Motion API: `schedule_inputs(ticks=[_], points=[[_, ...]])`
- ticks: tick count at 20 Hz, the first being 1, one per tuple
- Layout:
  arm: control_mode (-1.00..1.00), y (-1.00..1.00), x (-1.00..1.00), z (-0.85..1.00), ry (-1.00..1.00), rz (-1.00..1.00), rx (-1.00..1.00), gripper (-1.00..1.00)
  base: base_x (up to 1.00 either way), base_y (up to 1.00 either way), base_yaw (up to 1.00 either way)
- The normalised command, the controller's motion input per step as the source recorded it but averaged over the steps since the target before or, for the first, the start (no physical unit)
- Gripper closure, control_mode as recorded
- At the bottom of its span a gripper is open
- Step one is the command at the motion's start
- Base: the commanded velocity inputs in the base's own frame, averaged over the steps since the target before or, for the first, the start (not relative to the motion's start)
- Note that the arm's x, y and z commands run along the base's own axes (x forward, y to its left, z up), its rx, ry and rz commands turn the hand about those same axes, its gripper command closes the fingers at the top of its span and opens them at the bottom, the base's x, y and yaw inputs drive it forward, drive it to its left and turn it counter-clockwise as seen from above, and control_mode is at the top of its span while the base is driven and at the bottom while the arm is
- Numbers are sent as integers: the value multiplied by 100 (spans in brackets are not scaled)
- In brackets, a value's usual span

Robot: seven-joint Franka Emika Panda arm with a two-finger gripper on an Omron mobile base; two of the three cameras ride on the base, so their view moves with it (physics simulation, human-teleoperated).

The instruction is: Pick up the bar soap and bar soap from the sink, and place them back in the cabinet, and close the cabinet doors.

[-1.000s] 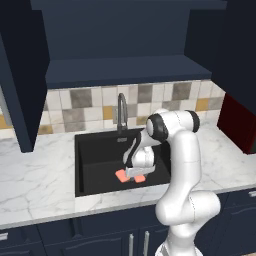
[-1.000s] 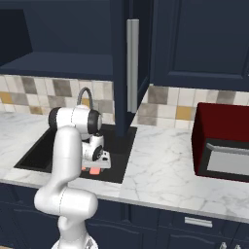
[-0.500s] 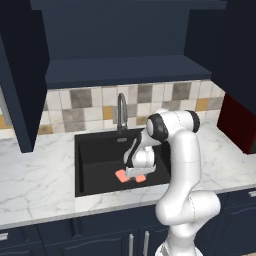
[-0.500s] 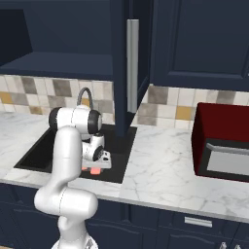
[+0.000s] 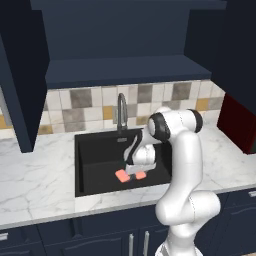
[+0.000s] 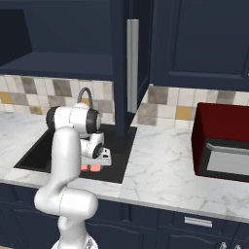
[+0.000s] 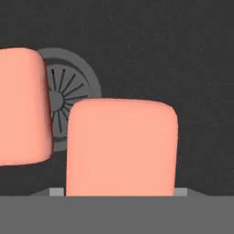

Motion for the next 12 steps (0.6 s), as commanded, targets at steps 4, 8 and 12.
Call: schedule_inputs(ticks=[4, 8, 12], points=[[-100, 0, 0, 69, -9, 0, -1, 100, 0, 0, 0], [-100, -1, -3, 59, -8, 0, -2, 100, 0, 0, 0], [-100, -6, -24, 41, -9, 0, 0, 100, 0, 0, 0]])
